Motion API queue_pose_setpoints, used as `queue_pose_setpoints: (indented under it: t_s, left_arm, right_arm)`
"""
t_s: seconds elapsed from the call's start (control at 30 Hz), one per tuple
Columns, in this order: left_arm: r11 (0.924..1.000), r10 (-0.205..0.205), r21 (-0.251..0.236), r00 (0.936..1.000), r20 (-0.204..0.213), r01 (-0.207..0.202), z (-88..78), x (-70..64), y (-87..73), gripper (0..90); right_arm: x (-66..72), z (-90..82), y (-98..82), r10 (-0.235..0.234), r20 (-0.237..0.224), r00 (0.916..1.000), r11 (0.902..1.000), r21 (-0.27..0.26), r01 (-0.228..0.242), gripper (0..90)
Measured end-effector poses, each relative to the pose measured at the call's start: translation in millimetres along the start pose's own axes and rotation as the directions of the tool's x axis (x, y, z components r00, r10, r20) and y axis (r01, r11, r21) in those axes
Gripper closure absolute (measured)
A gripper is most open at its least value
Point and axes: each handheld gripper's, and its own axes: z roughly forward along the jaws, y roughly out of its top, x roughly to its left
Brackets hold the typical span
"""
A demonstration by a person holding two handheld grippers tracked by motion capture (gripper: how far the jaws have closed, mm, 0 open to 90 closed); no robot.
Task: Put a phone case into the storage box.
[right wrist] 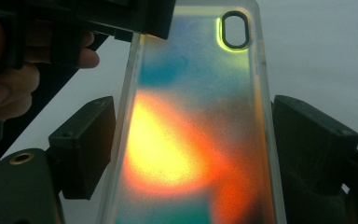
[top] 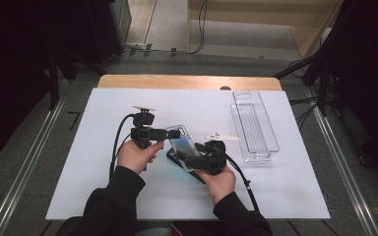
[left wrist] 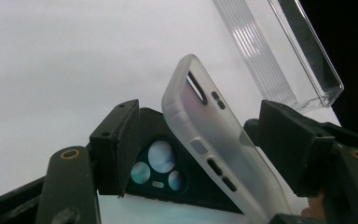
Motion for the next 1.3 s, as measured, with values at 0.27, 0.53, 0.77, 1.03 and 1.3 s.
queue_pose_setpoints:
  t_s: [0.27,0.53,0.77,1.03,1.3]
  left_arm:
    - [0.998,-0.063,0.004,0.998,0.01,0.063,2.4,5.0,1.4,46.3]
    - [0.9885,-0.151,0.012,0.9826,0.108,0.151,0.0,11.5,1.0,82.7]
    - [0.9833,-0.179,-0.002,0.9721,0.151,0.182,-5.4,11.9,1.7,85.6]
    - [0.9855,-0.159,-0.029,0.9708,0.179,0.167,-14.5,5.7,2.9,86.3]
    - [0.9892,-0.115,-0.075,0.9838,0.138,0.126,-22.4,2.2,2.7,86.0]
  right_arm:
    - [9.2,3.6,-2.8,-0.008,-0.023,0.9997,0.9996,-0.025,0.007,15.1]
    - [10.7,9.9,-5.7,-0.04,-0.031,0.9987,0.9988,-0.03,0.039,15.0]
    - [14.0,12.1,-6.1,-0.108,-0.002,0.9942,0.9925,-0.059,0.108,14.7]
    - [16.9,8.1,6.8,-0.234,-0.001,0.9723,0.9723,-0.011,0.234,8.5]
    - [12.4,2.5,16.0,-0.218,-0.102,0.9705,0.9667,0.113,0.229,0.0]
